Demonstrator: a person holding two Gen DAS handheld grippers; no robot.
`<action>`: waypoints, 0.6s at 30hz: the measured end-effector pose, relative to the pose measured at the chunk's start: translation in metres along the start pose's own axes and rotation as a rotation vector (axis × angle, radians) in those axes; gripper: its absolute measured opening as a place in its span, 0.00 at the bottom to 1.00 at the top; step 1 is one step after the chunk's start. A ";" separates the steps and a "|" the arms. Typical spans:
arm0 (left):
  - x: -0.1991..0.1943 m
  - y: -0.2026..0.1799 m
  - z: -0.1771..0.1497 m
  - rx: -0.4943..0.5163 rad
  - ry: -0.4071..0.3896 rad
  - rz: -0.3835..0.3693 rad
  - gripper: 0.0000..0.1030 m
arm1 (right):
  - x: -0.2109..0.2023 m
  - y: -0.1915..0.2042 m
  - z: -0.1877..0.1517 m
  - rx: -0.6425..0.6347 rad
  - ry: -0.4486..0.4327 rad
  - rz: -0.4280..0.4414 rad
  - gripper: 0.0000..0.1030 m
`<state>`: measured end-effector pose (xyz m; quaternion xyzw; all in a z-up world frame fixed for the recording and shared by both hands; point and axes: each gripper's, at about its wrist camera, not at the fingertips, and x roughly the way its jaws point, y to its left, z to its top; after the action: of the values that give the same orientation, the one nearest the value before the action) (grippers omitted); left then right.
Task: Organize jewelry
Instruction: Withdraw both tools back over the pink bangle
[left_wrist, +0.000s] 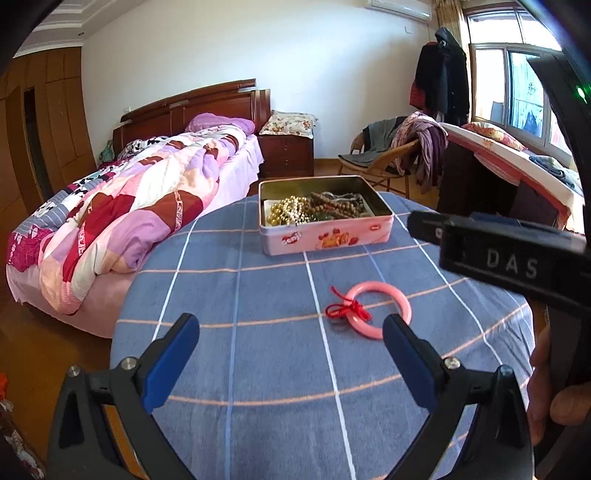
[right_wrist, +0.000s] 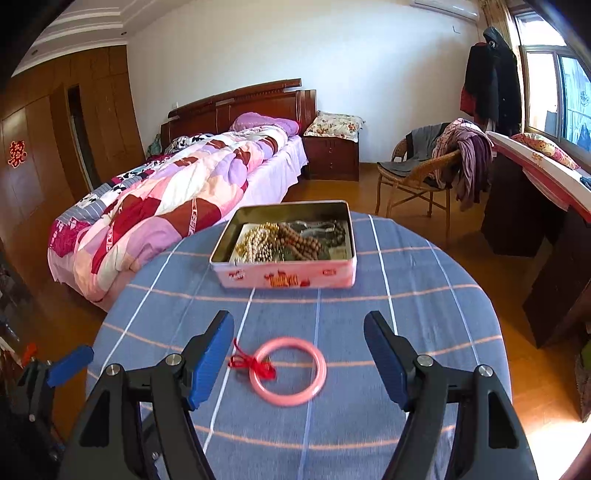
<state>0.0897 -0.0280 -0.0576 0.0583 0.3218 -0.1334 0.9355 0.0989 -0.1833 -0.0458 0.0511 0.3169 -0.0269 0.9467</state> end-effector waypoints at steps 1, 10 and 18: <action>0.000 0.001 -0.001 -0.006 0.002 -0.003 0.98 | -0.001 0.000 -0.002 -0.002 -0.001 -0.003 0.71; -0.002 0.005 -0.013 -0.012 0.014 0.014 0.99 | -0.008 -0.005 -0.019 -0.001 0.006 -0.011 0.71; 0.002 0.004 -0.018 0.001 0.034 -0.005 0.99 | -0.006 -0.020 -0.030 0.004 0.016 -0.034 0.71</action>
<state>0.0821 -0.0209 -0.0727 0.0604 0.3376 -0.1348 0.9296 0.0749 -0.1996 -0.0676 0.0479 0.3254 -0.0432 0.9434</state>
